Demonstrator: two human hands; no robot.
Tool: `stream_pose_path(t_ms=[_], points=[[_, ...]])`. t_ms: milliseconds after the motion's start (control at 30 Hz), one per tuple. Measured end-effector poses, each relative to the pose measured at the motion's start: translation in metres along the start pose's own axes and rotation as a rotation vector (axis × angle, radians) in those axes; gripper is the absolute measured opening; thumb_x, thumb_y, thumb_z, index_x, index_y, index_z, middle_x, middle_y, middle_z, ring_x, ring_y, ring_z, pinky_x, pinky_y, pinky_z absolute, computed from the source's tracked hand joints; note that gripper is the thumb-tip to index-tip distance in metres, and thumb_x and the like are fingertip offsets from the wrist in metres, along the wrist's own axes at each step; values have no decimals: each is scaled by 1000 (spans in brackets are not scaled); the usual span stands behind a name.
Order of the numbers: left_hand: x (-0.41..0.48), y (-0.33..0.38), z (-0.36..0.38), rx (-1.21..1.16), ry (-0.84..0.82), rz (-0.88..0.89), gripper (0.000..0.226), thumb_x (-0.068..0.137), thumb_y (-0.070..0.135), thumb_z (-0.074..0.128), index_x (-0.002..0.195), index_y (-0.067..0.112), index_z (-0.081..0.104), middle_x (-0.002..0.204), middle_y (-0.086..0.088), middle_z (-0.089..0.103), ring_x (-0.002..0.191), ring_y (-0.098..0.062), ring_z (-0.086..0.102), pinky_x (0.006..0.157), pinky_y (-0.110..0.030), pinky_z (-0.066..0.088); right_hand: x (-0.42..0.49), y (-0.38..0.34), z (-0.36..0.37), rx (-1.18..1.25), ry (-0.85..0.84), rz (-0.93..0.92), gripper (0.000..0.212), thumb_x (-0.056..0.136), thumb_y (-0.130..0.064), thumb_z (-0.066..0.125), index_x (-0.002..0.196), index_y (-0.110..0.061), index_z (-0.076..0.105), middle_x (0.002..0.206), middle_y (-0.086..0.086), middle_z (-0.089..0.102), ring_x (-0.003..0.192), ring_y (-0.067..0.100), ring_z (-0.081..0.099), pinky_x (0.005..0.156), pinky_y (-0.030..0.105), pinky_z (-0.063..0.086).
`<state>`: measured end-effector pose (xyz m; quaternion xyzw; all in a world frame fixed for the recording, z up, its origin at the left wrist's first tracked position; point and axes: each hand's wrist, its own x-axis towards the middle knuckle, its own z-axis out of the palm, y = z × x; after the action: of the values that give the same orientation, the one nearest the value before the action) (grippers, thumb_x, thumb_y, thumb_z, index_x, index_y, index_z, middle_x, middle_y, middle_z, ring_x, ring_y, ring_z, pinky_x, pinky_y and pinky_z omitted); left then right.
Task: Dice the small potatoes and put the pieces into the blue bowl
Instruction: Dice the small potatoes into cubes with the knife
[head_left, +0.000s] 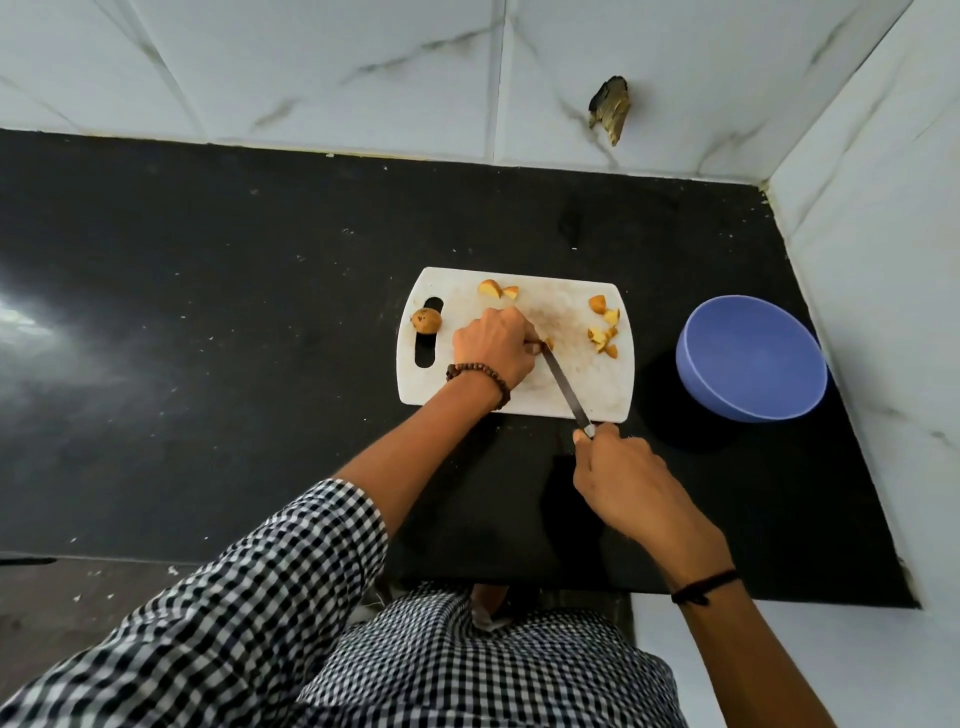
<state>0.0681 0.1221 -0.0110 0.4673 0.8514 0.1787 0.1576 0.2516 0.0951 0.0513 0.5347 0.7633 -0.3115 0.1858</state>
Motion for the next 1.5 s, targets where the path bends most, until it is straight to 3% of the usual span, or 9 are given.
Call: stream_pose_path(t_ms=[200,300,400,533,600,833,967,1100,1500], points=[[-2,2,-3,-24,-10,10,11,88,31,65,97,29,72,97,5,69,84,-18,65,69,-36,57,-9,10,-32,123,-51,3,39,107,-46,33,101,-14,55,83,5,54,63,13,52,57,29,43],[-2,1,-3,-54,-15,24,9,88,28,65,96,28,71,100,6,69,88,-15,65,71,-35,57,1,11,-36,210,79,-50,38,103,-50,41,92,-16,55,84,7,58,67,17,57,63,36,50],[-2,0,-4,-71,-19,27,13,88,28,66,100,25,69,103,5,67,91,-14,63,72,-32,56,24,0,-33,232,174,-112,31,98,-45,57,92,-15,54,84,4,60,71,15,59,59,27,45],[-1,-2,-6,-75,-24,34,23,86,30,68,108,24,66,102,5,66,91,-13,61,70,-28,52,65,-19,-24,229,323,-165,28,92,-31,71,108,-16,53,94,-2,62,88,16,63,72,32,54],[0,-4,-7,-72,-35,36,22,86,30,68,107,24,67,103,5,66,92,-13,61,73,-30,53,82,-27,-20,244,362,-192,33,92,-21,70,117,-12,51,107,2,63,102,22,62,84,37,55],[4,0,-5,-69,-75,63,13,89,22,64,100,26,71,103,3,69,91,-16,65,76,-34,57,105,-41,-13,258,462,-215,27,95,-8,62,119,-7,50,106,10,64,102,26,64,81,35,55],[7,13,1,-93,-73,99,14,89,20,63,100,26,70,102,4,69,92,-16,64,77,-34,56,101,-25,-22,294,476,-204,49,95,-11,65,139,-6,44,112,9,65,105,23,66,88,31,53],[11,42,9,-139,-66,161,14,90,21,64,102,24,70,101,3,69,92,-15,63,77,-33,57,99,-2,-39,334,520,-130,37,93,-11,69,125,-9,52,115,10,65,107,25,66,86,29,50],[42,53,2,-187,-59,137,23,93,16,58,114,19,67,110,1,69,97,-15,64,76,-25,53,123,5,-57,258,561,-108,39,93,-18,71,125,-9,50,114,11,66,104,25,67,88,33,53]])
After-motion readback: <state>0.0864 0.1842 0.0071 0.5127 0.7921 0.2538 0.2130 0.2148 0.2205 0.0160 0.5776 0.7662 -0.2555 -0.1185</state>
